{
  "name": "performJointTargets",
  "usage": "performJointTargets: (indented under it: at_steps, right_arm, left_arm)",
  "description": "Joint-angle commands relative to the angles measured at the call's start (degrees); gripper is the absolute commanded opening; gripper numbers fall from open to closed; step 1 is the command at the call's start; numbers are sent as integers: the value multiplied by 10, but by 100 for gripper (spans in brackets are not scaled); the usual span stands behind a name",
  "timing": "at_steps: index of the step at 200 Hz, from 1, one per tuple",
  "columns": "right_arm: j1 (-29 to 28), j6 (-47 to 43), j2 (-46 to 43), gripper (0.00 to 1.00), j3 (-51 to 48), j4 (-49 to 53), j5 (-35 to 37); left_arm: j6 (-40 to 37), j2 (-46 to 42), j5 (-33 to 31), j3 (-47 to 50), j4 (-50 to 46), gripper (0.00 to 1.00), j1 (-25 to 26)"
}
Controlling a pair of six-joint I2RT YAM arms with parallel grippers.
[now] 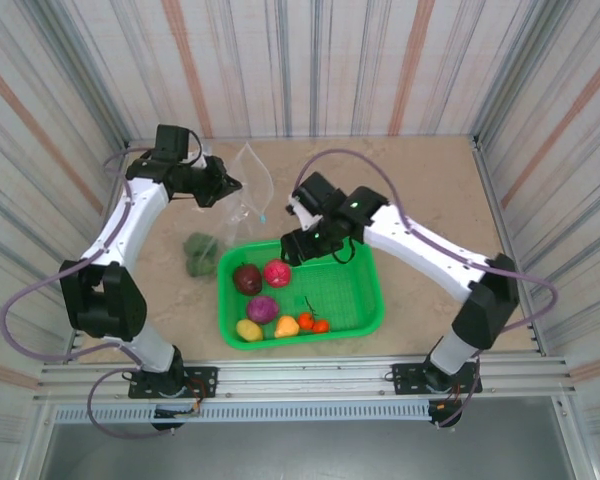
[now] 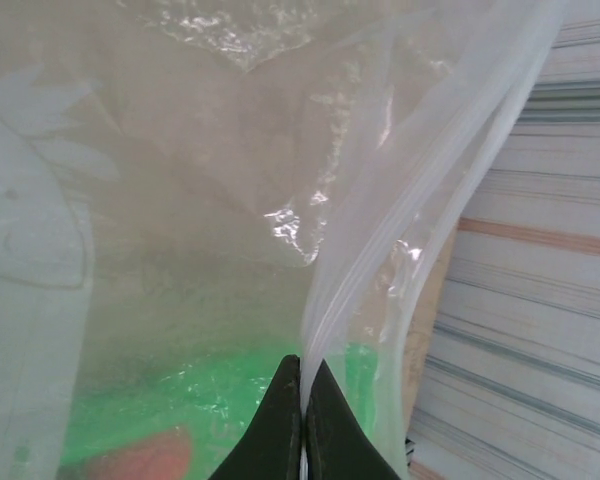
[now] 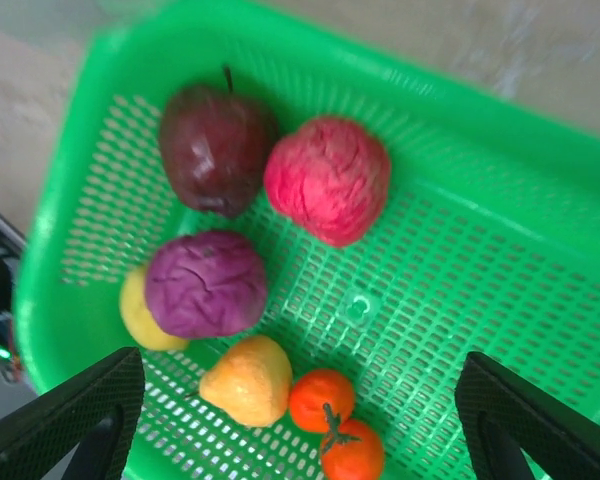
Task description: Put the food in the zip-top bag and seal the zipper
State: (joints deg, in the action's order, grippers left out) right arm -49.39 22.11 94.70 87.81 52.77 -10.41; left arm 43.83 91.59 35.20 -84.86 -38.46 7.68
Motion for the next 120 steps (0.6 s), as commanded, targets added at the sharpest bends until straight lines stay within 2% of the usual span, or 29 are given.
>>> performJointTargets:
  at_steps: [1,20,42,66,120]
  right_arm:
    - [-6,21,42,87,-16,-36,-2]
    - [-10,38,69,93,-30,-74,7]
    - [-13,61,106,94,-27,-95,15]
    - [-21,74,140,94,-18,-107,28]
    - [-40,103,187,93,-5,-130,77]
  left_arm:
    - [13,-39,36,8,56,0,-7]
    - [7,-50,16,8,33,0,-7]
    - [4,-67,-36,11,-13,0,-7]
    - [14,-96,-64,42,-17,0,-4]
    - [15,-121,-69,98,-2,0,1]
